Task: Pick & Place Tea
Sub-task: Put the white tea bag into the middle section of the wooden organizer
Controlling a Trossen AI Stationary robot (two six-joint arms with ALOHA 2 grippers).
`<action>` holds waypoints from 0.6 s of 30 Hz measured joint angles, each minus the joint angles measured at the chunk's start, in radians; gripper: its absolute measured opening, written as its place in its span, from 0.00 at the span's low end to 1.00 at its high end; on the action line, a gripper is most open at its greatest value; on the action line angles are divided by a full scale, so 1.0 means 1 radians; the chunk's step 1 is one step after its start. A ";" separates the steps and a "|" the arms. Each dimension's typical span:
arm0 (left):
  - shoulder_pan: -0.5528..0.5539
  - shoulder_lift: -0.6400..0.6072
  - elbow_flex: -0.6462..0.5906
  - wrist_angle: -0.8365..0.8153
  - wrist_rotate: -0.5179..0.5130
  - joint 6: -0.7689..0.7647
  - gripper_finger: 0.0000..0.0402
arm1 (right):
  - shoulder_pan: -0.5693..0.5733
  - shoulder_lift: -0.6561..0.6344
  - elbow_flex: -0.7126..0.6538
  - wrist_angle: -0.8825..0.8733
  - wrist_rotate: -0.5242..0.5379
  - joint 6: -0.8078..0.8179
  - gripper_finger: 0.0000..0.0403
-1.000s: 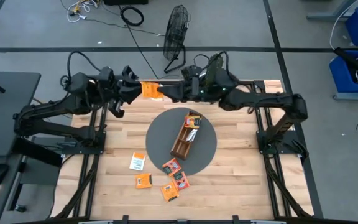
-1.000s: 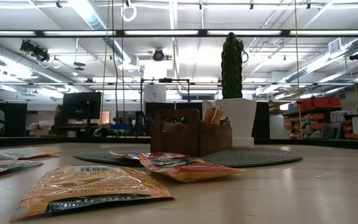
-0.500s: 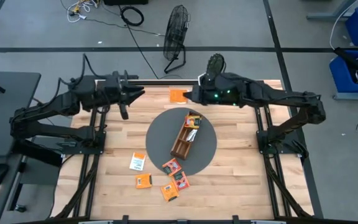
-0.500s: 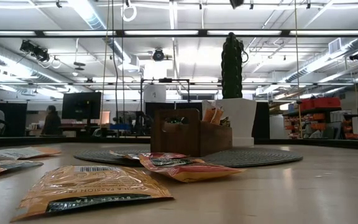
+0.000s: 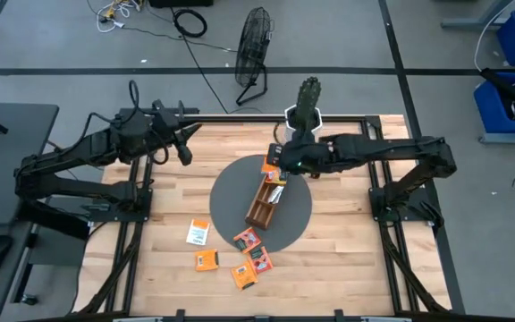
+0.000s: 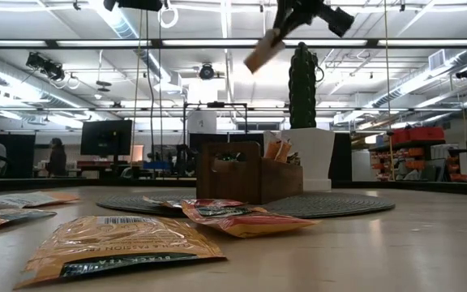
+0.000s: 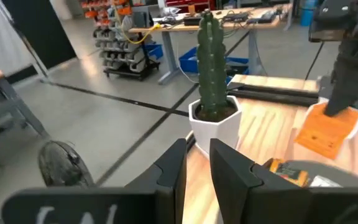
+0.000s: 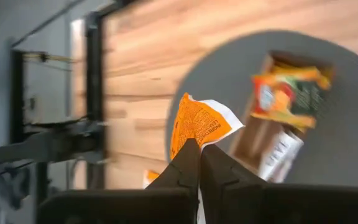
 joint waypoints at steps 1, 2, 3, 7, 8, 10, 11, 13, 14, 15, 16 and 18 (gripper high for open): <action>0.000 0.000 0.000 0.000 0.000 0.016 0.19 | 0.005 0.013 0.000 -0.016 -0.001 0.027 0.00; 0.000 0.000 0.000 0.001 0.000 0.026 0.19 | 0.009 0.025 0.000 -0.023 -0.009 0.051 0.00; 0.000 0.000 0.000 0.000 0.000 0.029 0.19 | 0.011 0.040 0.000 -0.027 -0.018 0.073 0.00; 0.000 0.000 0.000 0.000 0.001 0.033 0.19 | 0.015 0.100 -0.001 -0.029 -0.071 0.126 0.00; 0.000 0.000 0.000 0.000 0.000 0.036 0.19 | 0.014 0.112 -0.001 -0.028 -0.089 0.133 0.00; 0.000 0.000 0.000 0.000 0.001 0.036 0.19 | 0.014 0.143 -0.001 -0.027 -0.106 0.151 0.00; 0.000 0.000 0.000 0.000 0.001 0.036 0.19 | 0.014 0.153 -0.001 -0.030 -0.119 0.159 0.00; 0.000 0.000 0.000 0.000 0.001 0.036 0.19 | 0.011 0.177 0.000 -0.039 -0.138 0.170 0.00; 0.000 0.000 0.000 0.000 0.001 0.036 0.19 | 0.010 0.188 0.000 -0.048 -0.159 0.170 0.00; 0.000 0.000 0.000 -0.001 0.002 0.034 0.19 | 0.009 0.202 0.000 -0.061 -0.171 0.170 0.00; 0.000 0.000 0.000 -0.001 0.002 0.031 0.19 | 0.007 0.215 -0.001 -0.069 -0.188 0.172 0.00; 0.000 0.000 0.000 -0.011 0.004 0.029 0.19 | 0.004 0.237 -0.001 -0.083 -0.214 0.174 0.00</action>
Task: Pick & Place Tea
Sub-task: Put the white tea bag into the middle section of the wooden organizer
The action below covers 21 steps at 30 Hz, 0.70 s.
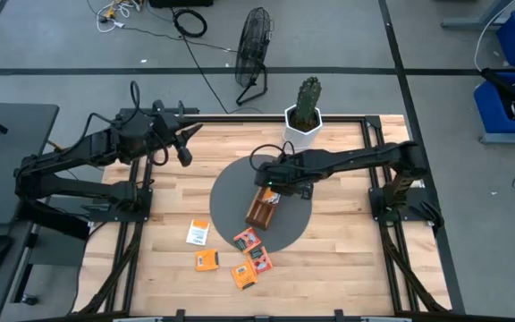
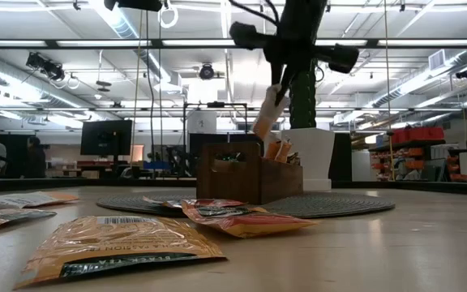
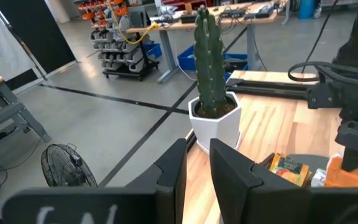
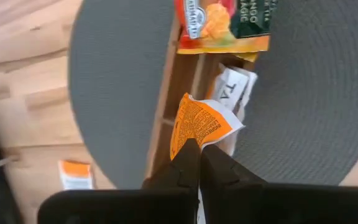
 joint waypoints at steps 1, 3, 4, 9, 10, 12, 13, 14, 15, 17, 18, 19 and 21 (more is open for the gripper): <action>0.000 0.000 0.000 -0.007 0.000 0.000 0.19 | 0.000 0.006 0.000 0.001 -0.002 0.002 0.00; 0.000 0.000 0.000 -0.019 0.001 0.000 0.19 | -0.006 0.018 0.000 -0.007 -0.002 0.008 0.00; 0.000 0.000 0.000 -0.026 0.001 0.000 0.19 | -0.011 0.024 0.002 -0.008 0.000 0.008 0.00; 0.000 0.000 0.000 -0.034 0.002 0.000 0.19 | -0.042 0.041 0.000 -0.021 -0.007 -0.010 0.00; 0.000 0.000 0.000 -0.035 0.002 0.000 0.19 | -0.048 0.042 0.000 -0.020 -0.012 -0.025 0.00; 0.000 0.000 0.000 -0.035 0.002 0.000 0.19 | -0.053 0.050 0.000 -0.002 -0.017 -0.034 0.00; 0.000 0.000 0.000 -0.036 0.002 0.000 0.19 | -0.056 0.053 0.000 -0.003 -0.021 -0.039 0.00; 0.000 0.000 0.000 -0.035 0.002 0.000 0.19 | -0.057 0.054 0.000 -0.010 -0.022 -0.042 0.00; 0.000 0.000 0.000 -0.035 0.002 0.000 0.19 | -0.058 0.054 0.000 -0.014 -0.022 -0.047 0.00; 0.000 0.000 0.000 -0.035 0.002 0.004 0.19 | -0.060 0.063 0.002 -0.022 -0.030 -0.058 0.00; 0.000 0.000 0.000 -0.035 0.002 0.007 0.19 | -0.061 0.067 0.001 -0.038 -0.038 -0.067 0.00; 0.000 0.000 0.000 -0.035 0.002 0.007 0.19 | -0.061 0.075 0.000 -0.051 -0.039 -0.069 0.00; 0.000 0.000 0.000 -0.035 0.002 0.008 0.19 | -0.061 0.085 0.000 -0.040 -0.060 -0.086 0.00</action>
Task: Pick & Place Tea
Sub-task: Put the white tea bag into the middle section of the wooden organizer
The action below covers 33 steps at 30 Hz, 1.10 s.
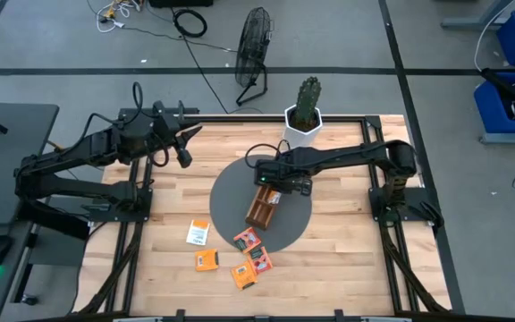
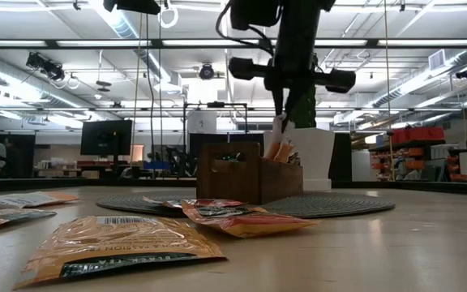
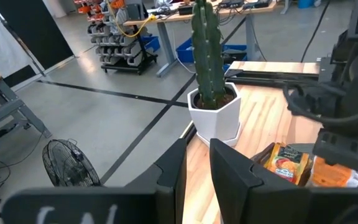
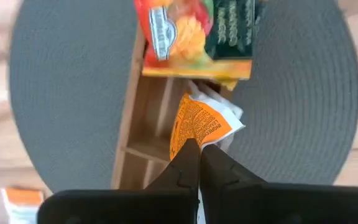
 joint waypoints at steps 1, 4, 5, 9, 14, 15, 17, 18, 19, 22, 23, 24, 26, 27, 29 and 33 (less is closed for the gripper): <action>0.000 0.000 0.000 0.000 0.000 0.000 0.19 | 0.000 0.006 0.000 -0.003 -0.006 -0.007 0.00; 0.000 0.000 0.000 0.000 0.000 0.000 0.19 | -0.001 0.023 0.000 0.020 -0.012 -0.009 0.00; 0.000 0.000 0.000 0.000 0.000 0.000 0.19 | -0.001 0.027 0.000 0.022 -0.011 -0.016 0.00; 0.000 0.000 0.000 -0.001 -0.001 0.002 0.19 | -0.004 0.036 0.000 0.042 -0.020 -0.024 0.01; 0.000 0.000 0.000 -0.006 -0.001 0.002 0.19 | -0.005 0.034 0.001 0.043 -0.005 -0.047 0.01; 0.000 0.000 0.000 -0.007 -0.001 0.002 0.19 | -0.007 0.034 0.001 0.042 -0.010 -0.050 0.01; 0.000 0.000 0.000 -0.007 -0.001 0.002 0.19 | -0.007 0.034 0.001 0.036 -0.014 -0.046 0.02; 0.000 0.000 0.000 -0.008 -0.001 0.002 0.19 | -0.007 0.034 0.001 0.035 -0.013 -0.040 0.03; 0.000 0.000 0.000 -0.008 0.000 0.002 0.19 | -0.007 0.034 0.001 0.035 -0.011 -0.036 0.05; 0.000 0.000 0.000 -0.012 -0.001 0.002 0.19 | -0.007 0.034 0.001 0.031 -0.010 -0.034 0.10; 0.000 0.000 0.000 -0.014 -0.001 0.001 0.19 | -0.007 0.034 0.001 0.030 -0.006 -0.035 0.13; 0.000 0.000 0.000 -0.015 -0.001 0.001 0.19 | -0.007 0.034 0.001 0.030 -0.005 -0.035 0.16; 0.000 0.000 0.000 -0.016 0.000 -0.001 0.19 | -0.007 0.034 0.001 0.030 -0.005 -0.035 0.21; 0.000 0.000 0.000 -0.017 0.000 -0.003 0.19 | -0.007 0.034 0.001 0.030 -0.004 -0.039 0.24; 0.000 0.000 0.000 -0.026 0.000 -0.004 0.19 | -0.007 0.034 0.001 0.029 -0.004 -0.048 0.30; 0.000 0.000 0.000 -0.037 0.000 -0.004 0.19 | -0.004 0.034 0.001 0.030 -0.007 -0.086 0.40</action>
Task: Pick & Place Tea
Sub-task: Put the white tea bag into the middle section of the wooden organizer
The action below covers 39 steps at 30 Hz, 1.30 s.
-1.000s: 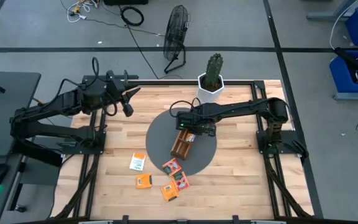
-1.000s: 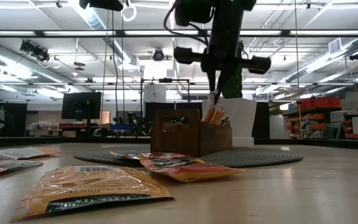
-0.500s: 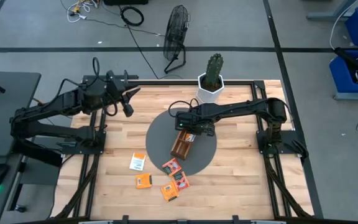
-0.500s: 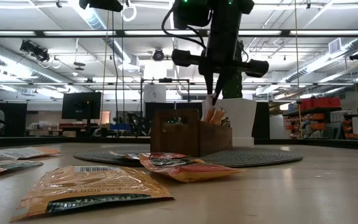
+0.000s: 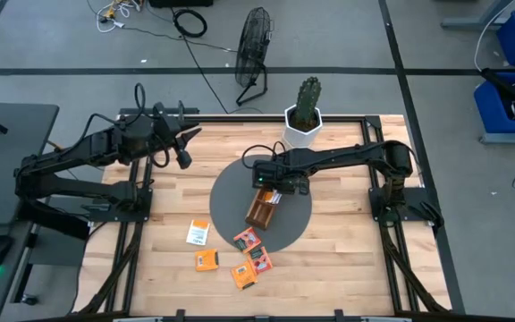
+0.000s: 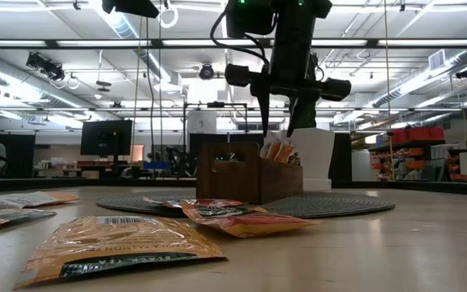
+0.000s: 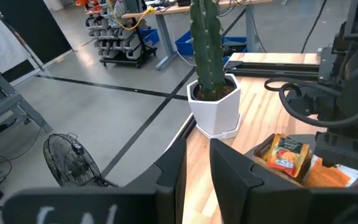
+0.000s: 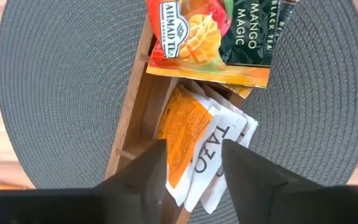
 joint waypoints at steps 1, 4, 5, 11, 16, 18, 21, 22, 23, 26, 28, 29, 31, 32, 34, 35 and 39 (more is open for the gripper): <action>0.000 0.000 0.000 -0.007 0.000 -0.001 0.19 | 0.002 -0.001 0.000 0.000 0.004 -0.012 0.43; 0.000 0.000 0.000 -0.028 0.040 -0.004 0.19 | 0.012 -0.013 0.000 0.006 0.040 -0.055 0.48; 0.000 0.000 0.000 -0.036 0.059 0.000 0.19 | 0.016 -0.020 0.000 0.012 0.056 -0.069 0.49; -0.001 0.000 0.000 -0.120 0.140 -0.004 0.19 | 0.042 -0.072 0.000 0.053 0.158 -0.226 0.51; -0.001 0.000 0.000 -0.220 0.148 0.005 0.19 | 0.068 -0.122 0.000 0.077 0.244 -0.440 0.50; -0.001 0.000 0.000 -0.255 0.173 0.011 0.19 | 0.073 -0.133 0.000 0.070 0.257 -0.498 0.50; -0.006 0.000 0.000 -0.298 0.255 0.020 0.19 | 0.081 -0.159 0.000 0.067 0.270 -0.564 0.50; -0.017 0.000 0.000 -0.312 0.285 0.021 0.19 | 0.086 -0.171 0.000 0.076 0.285 -0.596 0.50; -0.030 0.000 0.000 -0.322 0.315 0.021 0.19 | 0.092 -0.180 0.000 0.075 0.304 -0.629 0.50; -0.095 0.000 0.000 -0.318 0.364 -0.008 0.19 | 0.112 -0.213 0.000 0.082 0.341 -0.708 0.50; -0.146 0.010 0.000 -0.324 0.353 -0.051 0.19 | 0.119 -0.237 0.000 0.075 0.345 -0.739 0.50; -0.171 0.016 0.000 -0.323 0.342 -0.080 0.19 | 0.120 -0.245 0.000 0.069 0.355 -0.755 0.50; -0.229 0.028 0.000 -0.329 0.336 -0.122 0.19 | 0.124 -0.263 0.000 0.066 0.375 -0.791 0.50; -0.263 0.037 0.000 -0.327 0.334 -0.143 0.19 | 0.124 -0.272 0.000 0.062 0.385 -0.803 0.50; -0.333 0.060 0.002 -0.320 0.326 -0.163 0.19 | 0.125 -0.291 0.000 0.051 0.395 -0.820 0.50; -0.370 0.077 0.001 -0.324 0.316 -0.167 0.19 | 0.125 -0.297 0.000 0.046 0.397 -0.829 0.50; -0.500 0.157 0.001 -0.328 0.304 -0.163 0.19 | 0.126 -0.319 0.000 0.033 0.398 -0.879 0.50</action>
